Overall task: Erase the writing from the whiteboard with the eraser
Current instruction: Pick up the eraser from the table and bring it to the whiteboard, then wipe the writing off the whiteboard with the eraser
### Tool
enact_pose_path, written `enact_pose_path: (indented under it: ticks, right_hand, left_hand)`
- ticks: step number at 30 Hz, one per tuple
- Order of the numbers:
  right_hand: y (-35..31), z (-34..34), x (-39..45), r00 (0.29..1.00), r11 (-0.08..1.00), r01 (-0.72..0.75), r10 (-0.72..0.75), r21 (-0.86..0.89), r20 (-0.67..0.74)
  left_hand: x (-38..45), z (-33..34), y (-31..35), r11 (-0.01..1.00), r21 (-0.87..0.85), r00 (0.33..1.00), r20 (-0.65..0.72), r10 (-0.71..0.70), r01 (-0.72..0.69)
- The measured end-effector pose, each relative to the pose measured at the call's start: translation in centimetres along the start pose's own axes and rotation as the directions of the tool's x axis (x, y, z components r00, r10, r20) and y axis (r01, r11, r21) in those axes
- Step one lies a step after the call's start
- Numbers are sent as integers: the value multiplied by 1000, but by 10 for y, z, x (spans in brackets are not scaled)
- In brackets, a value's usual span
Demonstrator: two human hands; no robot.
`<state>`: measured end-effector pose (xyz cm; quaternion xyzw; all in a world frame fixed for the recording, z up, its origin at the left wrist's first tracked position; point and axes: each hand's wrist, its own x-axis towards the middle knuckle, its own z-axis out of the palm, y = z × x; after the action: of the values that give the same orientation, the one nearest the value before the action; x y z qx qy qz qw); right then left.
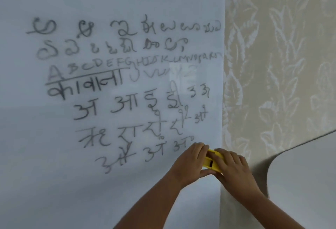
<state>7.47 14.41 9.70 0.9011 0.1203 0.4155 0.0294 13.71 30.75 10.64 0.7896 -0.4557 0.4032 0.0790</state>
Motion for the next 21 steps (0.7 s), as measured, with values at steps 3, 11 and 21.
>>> enact_pose_path:
  ticks: [3,11,21]
  right_hand:
    - [-32,4,30,997,997,21,-16,70,-78]
    - [-131,-6,107,953,976,133,-78,173,-293]
    - [-229,-34,157,919,923,124,32,365,-393]
  left_hand:
    - [-12,-33,-27,997,51,997,-47,-62,64]
    - [-52,-145,-90,957,224,982,-96,-165,182]
    - [-117,-272,-152,773,551,940,-296,-170,313]
